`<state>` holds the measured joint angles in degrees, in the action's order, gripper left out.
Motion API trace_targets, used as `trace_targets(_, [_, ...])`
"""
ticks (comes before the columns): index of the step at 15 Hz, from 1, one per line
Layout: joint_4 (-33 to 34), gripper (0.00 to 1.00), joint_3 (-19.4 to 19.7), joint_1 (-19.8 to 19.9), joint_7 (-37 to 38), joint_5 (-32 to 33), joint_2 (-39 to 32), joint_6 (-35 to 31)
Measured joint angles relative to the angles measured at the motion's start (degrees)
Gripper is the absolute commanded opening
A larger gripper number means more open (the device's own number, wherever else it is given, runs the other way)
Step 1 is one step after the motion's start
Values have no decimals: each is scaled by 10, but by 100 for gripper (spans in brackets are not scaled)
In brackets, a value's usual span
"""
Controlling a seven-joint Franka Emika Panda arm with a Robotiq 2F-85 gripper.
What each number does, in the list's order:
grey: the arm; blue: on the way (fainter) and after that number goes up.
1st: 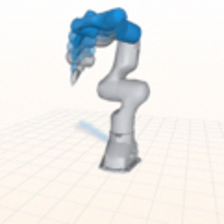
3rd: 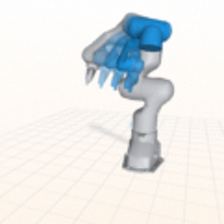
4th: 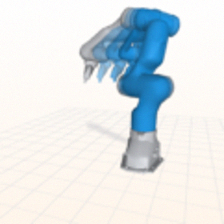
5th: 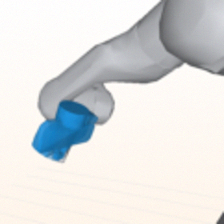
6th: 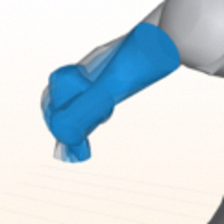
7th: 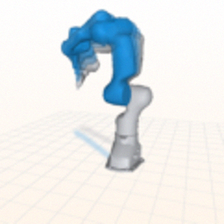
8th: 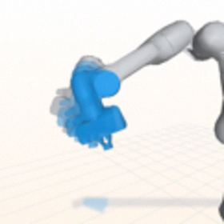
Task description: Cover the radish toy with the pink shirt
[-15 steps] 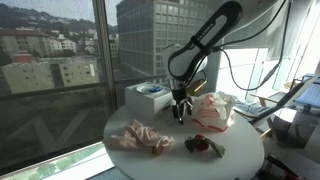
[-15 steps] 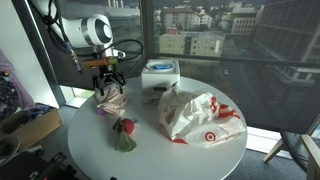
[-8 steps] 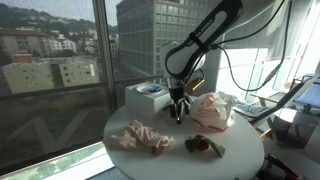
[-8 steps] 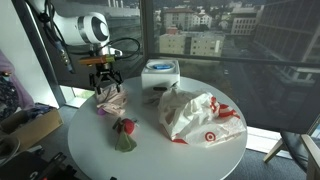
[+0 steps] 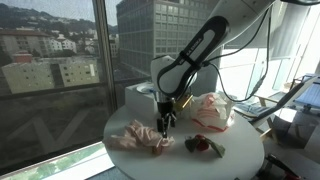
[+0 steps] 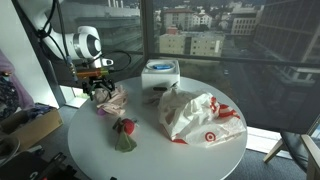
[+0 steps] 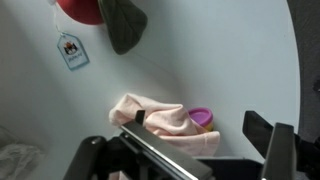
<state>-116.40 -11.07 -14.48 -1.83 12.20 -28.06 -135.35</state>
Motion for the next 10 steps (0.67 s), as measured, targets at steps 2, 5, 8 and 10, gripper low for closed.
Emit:
trace_targets(2, [28,100,0,-10,-5,4,-33,-12])
trace_targets(5, [85,100,2,-14,-16,5,-86,-15])
trace_targets(8, [141,100,10,-14,-27,5,-135,-14])
trace_targets(10, [170,100,14,-13,-33,5,-164,-11])
